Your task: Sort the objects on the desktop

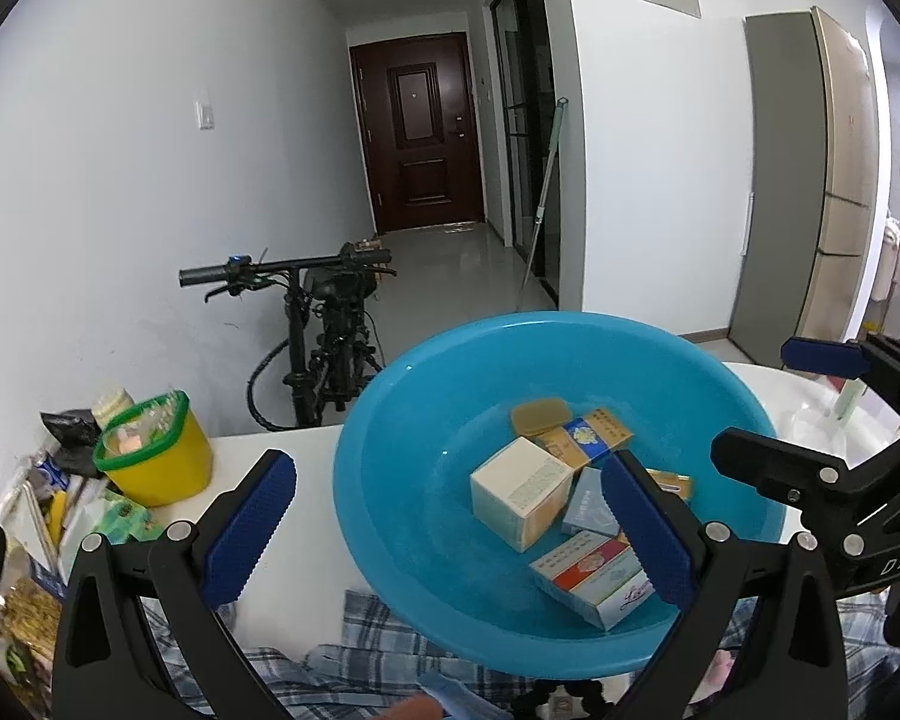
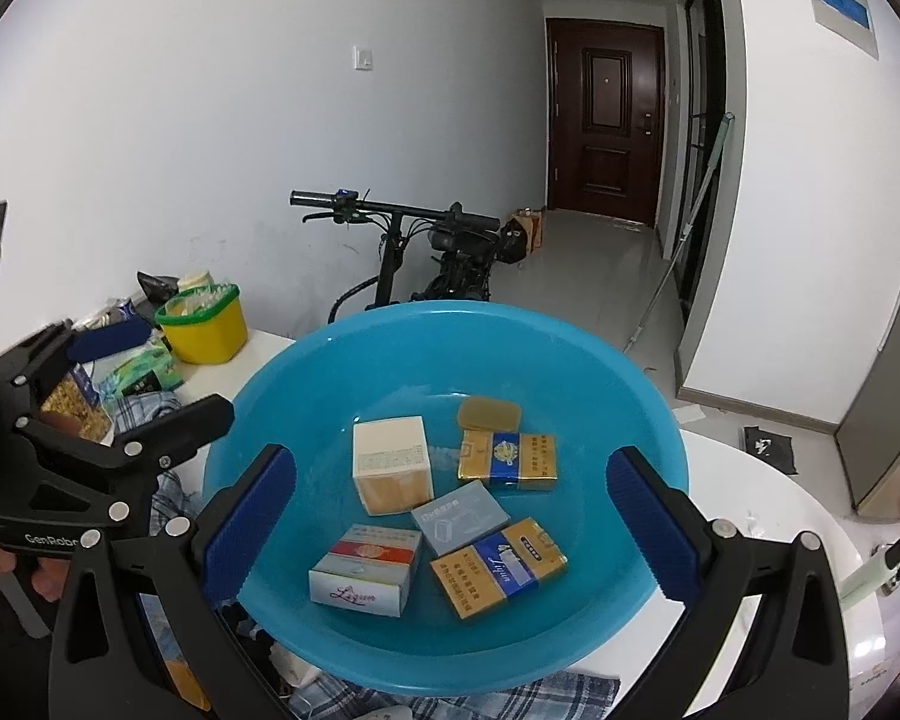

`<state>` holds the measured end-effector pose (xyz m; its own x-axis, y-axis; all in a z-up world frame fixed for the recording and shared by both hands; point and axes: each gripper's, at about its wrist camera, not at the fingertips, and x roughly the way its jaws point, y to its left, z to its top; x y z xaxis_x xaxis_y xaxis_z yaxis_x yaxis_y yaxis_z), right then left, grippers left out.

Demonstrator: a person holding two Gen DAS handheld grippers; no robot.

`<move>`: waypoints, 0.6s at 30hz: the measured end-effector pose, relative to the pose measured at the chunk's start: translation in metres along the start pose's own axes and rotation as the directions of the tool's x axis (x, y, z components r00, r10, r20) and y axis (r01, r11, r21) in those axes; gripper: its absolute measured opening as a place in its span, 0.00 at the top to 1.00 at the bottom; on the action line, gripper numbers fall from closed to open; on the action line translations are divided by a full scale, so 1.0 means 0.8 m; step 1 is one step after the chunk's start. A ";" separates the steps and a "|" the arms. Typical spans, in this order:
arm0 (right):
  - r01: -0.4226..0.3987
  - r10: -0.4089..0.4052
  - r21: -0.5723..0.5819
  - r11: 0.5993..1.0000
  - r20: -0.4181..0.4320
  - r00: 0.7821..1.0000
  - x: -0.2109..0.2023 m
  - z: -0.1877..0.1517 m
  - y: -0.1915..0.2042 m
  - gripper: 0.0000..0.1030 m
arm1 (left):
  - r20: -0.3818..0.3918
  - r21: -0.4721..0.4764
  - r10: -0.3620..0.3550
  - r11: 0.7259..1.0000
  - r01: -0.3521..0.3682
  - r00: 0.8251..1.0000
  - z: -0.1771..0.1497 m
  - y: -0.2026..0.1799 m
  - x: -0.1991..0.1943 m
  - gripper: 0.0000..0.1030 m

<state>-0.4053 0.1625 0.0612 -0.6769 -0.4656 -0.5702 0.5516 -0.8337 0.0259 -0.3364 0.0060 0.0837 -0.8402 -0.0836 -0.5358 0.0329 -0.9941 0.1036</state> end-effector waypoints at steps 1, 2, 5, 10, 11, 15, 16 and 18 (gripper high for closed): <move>-0.002 0.002 -0.002 1.000 0.001 1.000 0.000 0.000 0.001 0.00 | 0.002 0.000 0.003 1.000 -0.003 1.000 0.001 0.001 -0.002 0.00; -0.001 0.001 -0.004 1.000 0.000 1.000 -0.001 -0.001 0.001 0.00 | 0.006 -0.003 0.004 1.000 -0.004 1.000 0.002 0.002 -0.005 0.00; 0.018 -0.018 -0.006 1.000 -0.008 1.000 -0.001 0.000 0.002 0.00 | 0.022 -0.015 -0.007 1.000 0.008 1.000 0.006 0.010 -0.016 0.00; 0.040 -0.040 0.008 0.999 0.035 0.999 -0.020 0.007 0.004 0.00 | 0.039 -0.050 -0.025 0.998 0.027 0.999 0.013 0.027 -0.034 0.00; 0.051 -0.052 0.024 0.998 0.051 0.997 -0.026 0.009 0.005 0.00 | 0.044 -0.053 -0.035 0.998 0.037 0.998 0.015 0.029 -0.038 0.00; 0.140 -0.150 0.078 0.987 0.135 0.979 -0.064 0.013 0.018 0.00 | 0.078 -0.061 -0.061 0.996 0.066 0.995 0.021 0.045 -0.058 0.00; 0.137 -0.148 0.083 0.987 0.146 0.978 -0.074 0.012 0.023 0.00 | 0.084 -0.070 -0.073 0.994 0.079 0.994 0.022 0.050 -0.064 0.00; 0.131 -0.140 0.069 0.989 0.148 0.979 -0.098 0.006 0.038 0.00 | 0.092 -0.083 -0.093 0.991 0.100 0.991 0.024 0.056 -0.072 0.00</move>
<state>-0.3376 0.1720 0.1108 -0.8119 -0.3831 -0.4405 0.4235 -0.9059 0.0073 -0.2971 -0.0323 0.1351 -0.8860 0.0157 -0.4634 -0.0069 -0.9998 -0.0207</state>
